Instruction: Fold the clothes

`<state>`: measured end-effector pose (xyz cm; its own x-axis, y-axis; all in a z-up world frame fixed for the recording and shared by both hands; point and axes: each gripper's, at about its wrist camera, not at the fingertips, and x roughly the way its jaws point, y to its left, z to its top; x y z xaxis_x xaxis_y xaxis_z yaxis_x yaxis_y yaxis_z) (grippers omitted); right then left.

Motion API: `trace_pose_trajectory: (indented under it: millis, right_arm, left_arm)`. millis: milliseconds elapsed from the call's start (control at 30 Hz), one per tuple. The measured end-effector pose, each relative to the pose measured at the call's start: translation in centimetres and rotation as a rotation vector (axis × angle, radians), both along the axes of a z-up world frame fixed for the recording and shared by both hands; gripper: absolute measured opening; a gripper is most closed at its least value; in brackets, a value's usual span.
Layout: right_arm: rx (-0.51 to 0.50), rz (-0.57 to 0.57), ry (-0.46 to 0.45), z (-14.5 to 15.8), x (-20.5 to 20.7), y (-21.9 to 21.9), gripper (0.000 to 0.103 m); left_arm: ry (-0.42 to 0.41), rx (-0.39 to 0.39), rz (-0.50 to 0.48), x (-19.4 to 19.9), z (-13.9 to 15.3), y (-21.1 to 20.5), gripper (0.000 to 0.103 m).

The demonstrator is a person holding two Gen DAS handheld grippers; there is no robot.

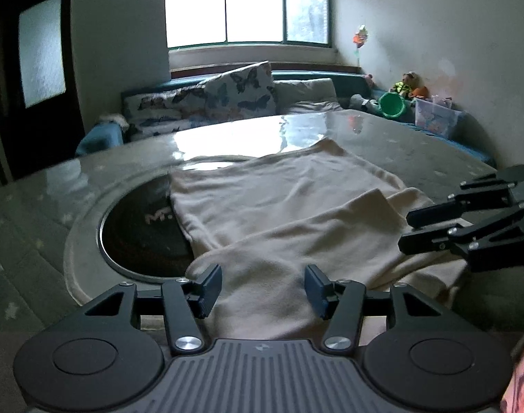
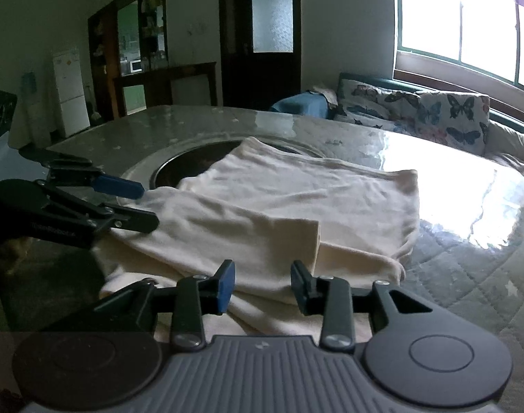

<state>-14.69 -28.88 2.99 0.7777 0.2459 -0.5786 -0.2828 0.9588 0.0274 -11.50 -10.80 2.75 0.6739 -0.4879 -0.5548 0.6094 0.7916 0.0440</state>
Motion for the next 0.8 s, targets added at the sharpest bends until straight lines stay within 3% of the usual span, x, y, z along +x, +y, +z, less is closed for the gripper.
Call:
trace_pose_trajectory:
  millis: [67, 533, 800]
  right_arm:
    - [0.0, 0.006, 0.001, 0.3, -0.6, -0.3, 0.043]
    - [-0.027, 0.016, 0.034, 1.0, -5.0, -2.2, 0.051]
    - [-0.057, 0.029, 0.039, 0.7, -6.0, -2.4, 0.055]
  left_arm:
    - [-0.016, 0.014, -0.038, -0.9, 0.4, 0.4, 0.057]
    - [-0.11, 0.19, -0.361, -7.2, -0.6, 1.0, 0.057]
    - [-0.124, 0.22, -0.443, -7.6, -1.4, -0.9, 0.057]
